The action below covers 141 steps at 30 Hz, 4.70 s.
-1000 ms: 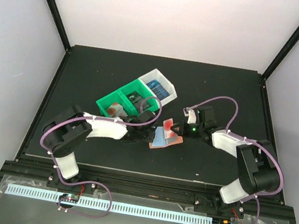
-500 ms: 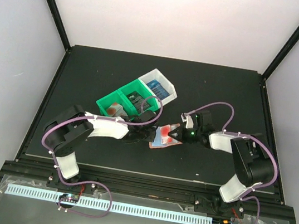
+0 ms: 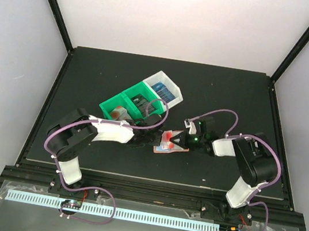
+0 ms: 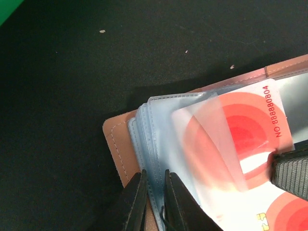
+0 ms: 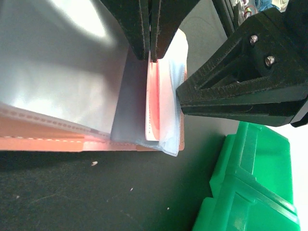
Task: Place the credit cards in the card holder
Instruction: Insert the credit card into the card holder.
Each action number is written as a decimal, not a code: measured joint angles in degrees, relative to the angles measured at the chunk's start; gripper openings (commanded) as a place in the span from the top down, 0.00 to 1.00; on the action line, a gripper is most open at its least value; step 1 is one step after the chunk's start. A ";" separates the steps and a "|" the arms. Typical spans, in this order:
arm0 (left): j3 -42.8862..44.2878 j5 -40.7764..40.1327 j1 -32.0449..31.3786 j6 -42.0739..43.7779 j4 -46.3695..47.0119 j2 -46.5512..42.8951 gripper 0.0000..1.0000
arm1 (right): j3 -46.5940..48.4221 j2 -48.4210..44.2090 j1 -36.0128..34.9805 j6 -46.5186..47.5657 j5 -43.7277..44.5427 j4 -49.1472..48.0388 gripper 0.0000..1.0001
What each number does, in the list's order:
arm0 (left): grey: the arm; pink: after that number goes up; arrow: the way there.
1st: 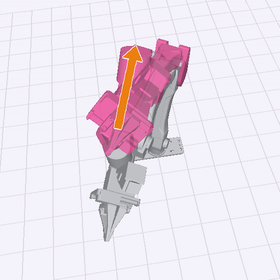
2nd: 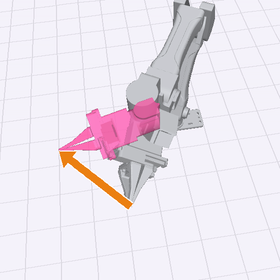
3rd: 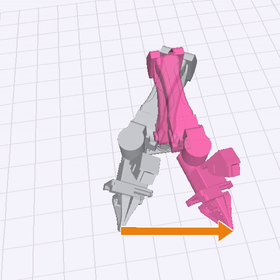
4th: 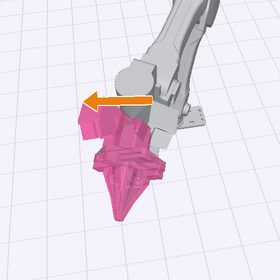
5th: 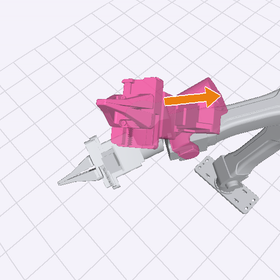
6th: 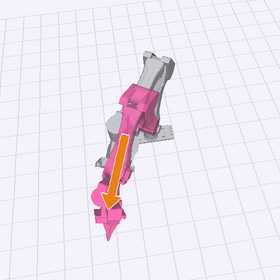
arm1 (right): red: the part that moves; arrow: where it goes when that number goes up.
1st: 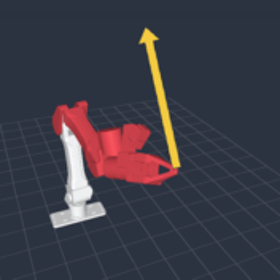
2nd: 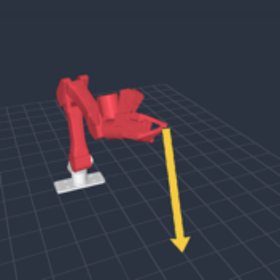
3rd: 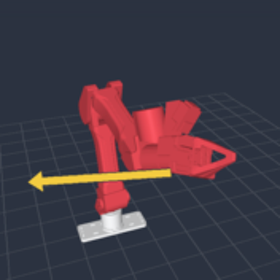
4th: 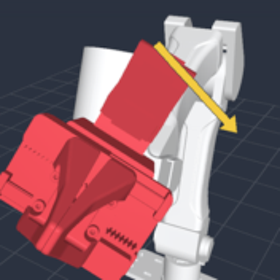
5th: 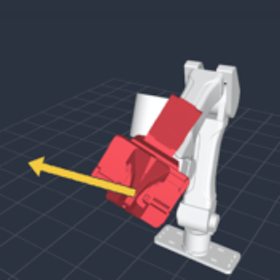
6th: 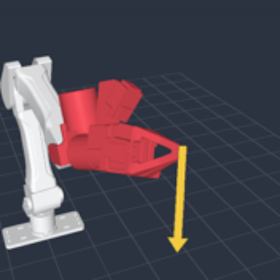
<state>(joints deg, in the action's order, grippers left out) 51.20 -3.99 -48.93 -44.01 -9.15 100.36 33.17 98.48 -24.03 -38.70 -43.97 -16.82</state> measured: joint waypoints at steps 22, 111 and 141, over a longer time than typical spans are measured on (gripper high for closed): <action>-0.79 -0.83 -0.66 -1.18 1.53 -0.31 0.81 | 1.14 -7.45 -3.87 -0.17 10.91 10.71 0.68; -9.86 13.57 1.40 -2.19 10.40 -7.45 0.58 | 13.05 -1.66 -12.37 7.28 26.43 27.54 0.99; -10.99 17.40 2.10 -3.69 14.36 -7.30 0.60 | 12.87 -1.46 -12.31 6.84 25.99 26.45 0.98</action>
<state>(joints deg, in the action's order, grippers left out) 40.21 13.41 -46.83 -47.70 5.21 93.06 46.04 97.01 -36.34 -31.86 -17.98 9.63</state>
